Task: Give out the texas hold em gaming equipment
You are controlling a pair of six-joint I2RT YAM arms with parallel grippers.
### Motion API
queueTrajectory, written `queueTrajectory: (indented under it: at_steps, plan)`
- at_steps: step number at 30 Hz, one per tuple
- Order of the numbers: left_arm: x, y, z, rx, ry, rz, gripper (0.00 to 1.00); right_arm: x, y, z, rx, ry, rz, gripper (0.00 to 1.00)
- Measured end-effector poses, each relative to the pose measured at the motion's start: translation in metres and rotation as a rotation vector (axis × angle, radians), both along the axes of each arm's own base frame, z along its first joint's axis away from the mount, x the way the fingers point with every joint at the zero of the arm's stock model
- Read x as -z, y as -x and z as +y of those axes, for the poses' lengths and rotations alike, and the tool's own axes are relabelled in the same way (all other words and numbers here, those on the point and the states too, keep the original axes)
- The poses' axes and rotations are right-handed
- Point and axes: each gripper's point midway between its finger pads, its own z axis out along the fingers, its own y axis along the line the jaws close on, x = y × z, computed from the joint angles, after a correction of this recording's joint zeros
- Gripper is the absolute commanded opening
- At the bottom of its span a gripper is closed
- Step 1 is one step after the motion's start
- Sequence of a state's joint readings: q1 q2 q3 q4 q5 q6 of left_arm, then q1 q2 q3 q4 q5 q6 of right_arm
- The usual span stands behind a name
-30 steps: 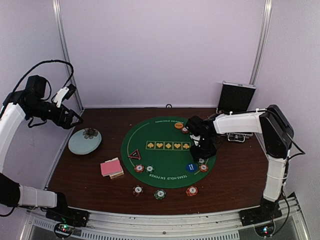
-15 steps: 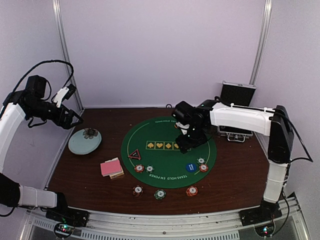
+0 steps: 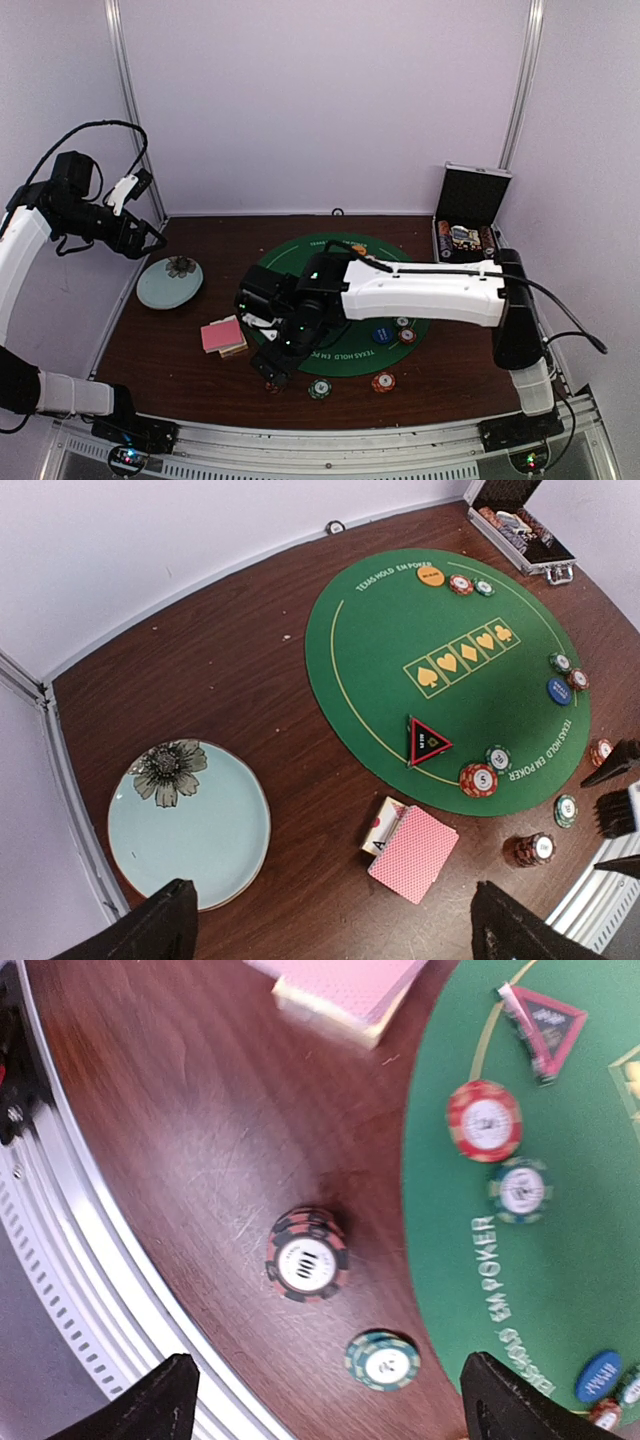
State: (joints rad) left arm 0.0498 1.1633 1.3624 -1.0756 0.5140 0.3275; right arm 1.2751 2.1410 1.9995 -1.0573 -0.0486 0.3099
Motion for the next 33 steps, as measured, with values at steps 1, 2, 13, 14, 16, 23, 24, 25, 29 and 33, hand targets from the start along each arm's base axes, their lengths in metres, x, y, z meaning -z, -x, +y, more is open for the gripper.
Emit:
queueTrajectory:
  at_steps: [1, 2, 13, 14, 16, 23, 24, 25, 29, 33]
  plan:
    - [0.000, 0.000, 0.000, 0.000, 0.000, 0.001, 0.97, 0.009, 0.004, 0.004, -0.010, 0.013, 0.016, 0.95]
    - [0.001, 0.000, 0.000, 0.000, 0.000, 0.002, 0.98, 0.019, 0.007, 0.007, -0.021, 0.028, 0.032, 0.95]
    - [0.004, 0.002, -0.001, 0.002, 0.003, 0.013, 0.98, 0.059, 0.013, 0.021, -0.057, 0.086, 0.100, 0.91]
    - [0.004, 0.003, -0.001, 0.002, 0.003, 0.012, 0.97, 0.059, 0.013, 0.022, -0.059, 0.083, 0.099, 0.90]
    - [0.004, 0.003, -0.001, 0.003, 0.003, 0.011, 0.98, 0.059, 0.013, 0.024, -0.061, 0.081, 0.099, 0.88]
    - [0.003, 0.003, -0.001, 0.003, 0.003, 0.009, 0.98, 0.067, 0.012, 0.022, -0.066, 0.099, 0.105, 0.83]
    - [0.003, 0.003, -0.001, 0.003, 0.003, 0.009, 0.98, 0.068, 0.012, 0.022, -0.066, 0.102, 0.106, 0.83]
    - [0.003, 0.003, -0.001, 0.003, 0.003, 0.009, 0.98, 0.069, 0.011, 0.021, -0.064, 0.104, 0.107, 0.81]
    - [0.003, 0.003, -0.001, 0.003, 0.003, 0.009, 0.98, 0.073, 0.006, 0.020, -0.058, 0.110, 0.113, 0.78]
    - [0.003, 0.003, -0.001, 0.003, 0.003, 0.009, 0.98, 0.078, 0.005, 0.019, -0.055, 0.116, 0.124, 0.76]
